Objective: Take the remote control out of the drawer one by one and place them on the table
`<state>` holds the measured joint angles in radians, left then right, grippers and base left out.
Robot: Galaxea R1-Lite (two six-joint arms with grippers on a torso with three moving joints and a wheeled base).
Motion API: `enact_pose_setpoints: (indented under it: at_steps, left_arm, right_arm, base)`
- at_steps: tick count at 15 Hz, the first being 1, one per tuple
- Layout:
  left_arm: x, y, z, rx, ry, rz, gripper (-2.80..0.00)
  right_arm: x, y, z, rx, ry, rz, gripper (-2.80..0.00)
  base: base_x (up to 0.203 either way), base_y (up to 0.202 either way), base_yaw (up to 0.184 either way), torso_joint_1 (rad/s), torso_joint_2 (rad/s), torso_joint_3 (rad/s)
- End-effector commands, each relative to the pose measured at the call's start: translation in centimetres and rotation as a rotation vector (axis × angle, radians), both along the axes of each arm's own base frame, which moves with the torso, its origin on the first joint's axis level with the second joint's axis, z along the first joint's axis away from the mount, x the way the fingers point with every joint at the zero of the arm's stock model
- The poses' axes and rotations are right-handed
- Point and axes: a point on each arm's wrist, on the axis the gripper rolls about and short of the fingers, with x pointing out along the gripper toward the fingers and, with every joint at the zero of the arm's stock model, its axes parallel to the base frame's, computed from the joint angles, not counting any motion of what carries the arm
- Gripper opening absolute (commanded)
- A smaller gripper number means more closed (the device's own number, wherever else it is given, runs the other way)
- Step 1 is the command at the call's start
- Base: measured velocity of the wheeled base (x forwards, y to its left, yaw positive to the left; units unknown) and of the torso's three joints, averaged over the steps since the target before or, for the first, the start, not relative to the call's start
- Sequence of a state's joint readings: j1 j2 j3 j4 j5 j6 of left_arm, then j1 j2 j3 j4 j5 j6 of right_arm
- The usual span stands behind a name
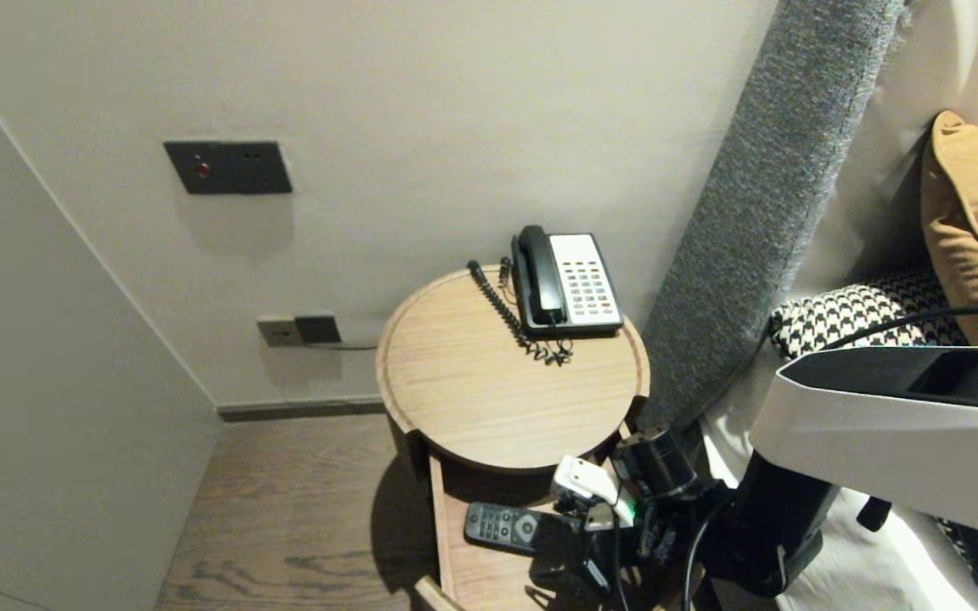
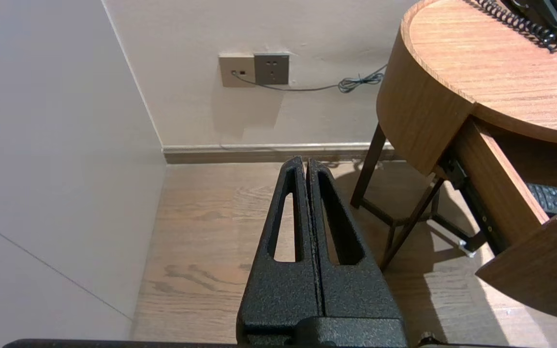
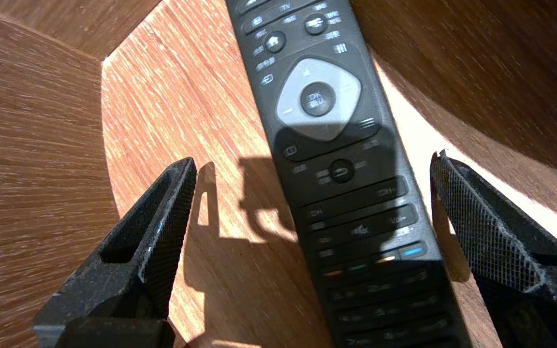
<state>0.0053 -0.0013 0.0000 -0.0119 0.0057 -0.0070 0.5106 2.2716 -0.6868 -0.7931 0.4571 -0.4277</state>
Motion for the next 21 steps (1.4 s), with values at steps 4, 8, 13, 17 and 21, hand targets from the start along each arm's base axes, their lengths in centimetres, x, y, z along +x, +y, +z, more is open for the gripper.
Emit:
enact_pose_setpoints:
  at_steps: [4, 8, 13, 17, 21]
  left_arm:
    - [0.0, 0.0, 0.0, -0.001, 0.002, 0.0, -2.8]
    - [0.0, 0.0, 0.0, -0.001, 0.001, 0.001, -2.8]
    - [0.0, 0.0, 0.0, -0.001, 0.001, 0.001, -2.8]
    - [0.0, 0.0, 0.0, -0.001, 0.001, 0.001, -2.8]
    - [0.0, 0.0, 0.0, -0.001, 0.002, 0.001, -2.8]
  right_arm:
    - [0.0, 0.0, -0.8, -0.01, -0.01, -0.006, -2.8]
    - [-0.2, -0.1, -0.9, -0.025, -0.012, -0.014, -2.8]
    - [-0.5, -0.3, -0.4, -0.012, -0.032, -0.019, -2.8]
    - [-0.9, -0.3, 1.4, 0.01, -0.07, -0.03, -2.8]
    - [-1.2, 0.1, 2.4, 0.017, -0.095, -0.041, -2.8]
  base:
    - [0.0, 0.0, 0.0, 0.0, 0.0, 0.0]
    - [0.0, 0.0, 0.0, 0.0, 0.0, 0.0]
    - [0.0, 0.0, 0.0, 0.0, 0.0, 0.0]
    - [0.0, 0.0, 0.0, 0.0, 0.0, 0.0]
    - [0.0, 0.0, 0.0, 0.0, 0.0, 0.0]
